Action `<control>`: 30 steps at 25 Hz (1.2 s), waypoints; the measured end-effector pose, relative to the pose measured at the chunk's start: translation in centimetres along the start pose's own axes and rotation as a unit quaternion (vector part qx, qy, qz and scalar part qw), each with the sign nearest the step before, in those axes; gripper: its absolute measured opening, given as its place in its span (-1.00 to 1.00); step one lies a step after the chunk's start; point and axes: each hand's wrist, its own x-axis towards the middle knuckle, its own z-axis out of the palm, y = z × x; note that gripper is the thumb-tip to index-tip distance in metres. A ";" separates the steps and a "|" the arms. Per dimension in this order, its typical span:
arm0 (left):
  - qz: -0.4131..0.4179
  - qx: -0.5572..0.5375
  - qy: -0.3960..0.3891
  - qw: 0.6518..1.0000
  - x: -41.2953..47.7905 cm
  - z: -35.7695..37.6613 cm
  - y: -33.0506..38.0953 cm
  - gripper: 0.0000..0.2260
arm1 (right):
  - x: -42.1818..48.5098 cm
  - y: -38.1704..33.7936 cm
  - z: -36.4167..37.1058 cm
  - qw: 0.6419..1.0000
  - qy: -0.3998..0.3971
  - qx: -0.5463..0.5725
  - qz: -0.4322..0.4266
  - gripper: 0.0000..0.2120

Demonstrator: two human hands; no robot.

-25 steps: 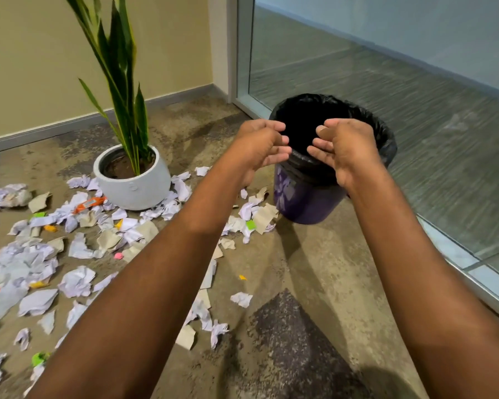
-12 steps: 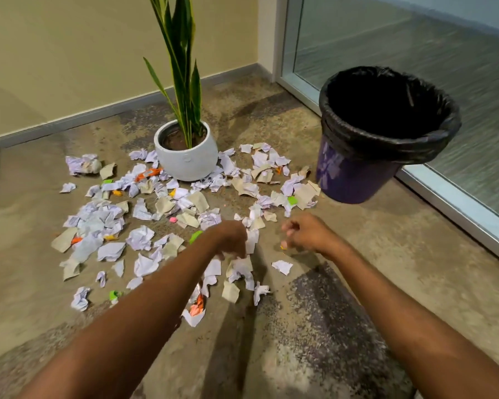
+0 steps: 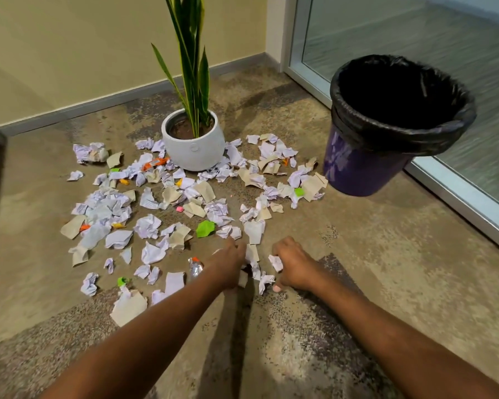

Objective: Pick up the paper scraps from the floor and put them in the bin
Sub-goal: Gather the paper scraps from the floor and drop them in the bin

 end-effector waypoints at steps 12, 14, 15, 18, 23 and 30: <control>0.022 -0.084 0.002 0.996 0.8 -0.1 0.3 0.05 | -1.1 -0.7 0.9 0.996 -0.016 -0.006 0.084 0.24; 0.026 -0.088 0.012 0.996 0.8 -0.1 0.6 -0.03 | -1.0 -1.5 2.6 0.996 0.051 0.015 0.069 0.14; 0.028 -0.089 0.018 0.995 0.7 0.0 0.6 -0.08 | -0.7 -1.8 3.1 0.994 0.078 0.028 0.066 0.09; 0.023 -0.104 0.035 0.994 0.7 0.0 0.7 -0.21 | 0.2 -2.0 3.2 0.990 0.108 0.078 0.050 -0.10; 0.018 -0.131 0.048 0.990 0.9 0.2 0.3 -0.27 | 1.3 -1.5 2.6 0.992 0.060 0.108 0.040 -0.01; 0.008 -0.301 0.150 0.942 0.6 1.3 1.0 -0.66 | 2.5 -3.2 2.8 0.991 0.097 0.088 0.003 -0.39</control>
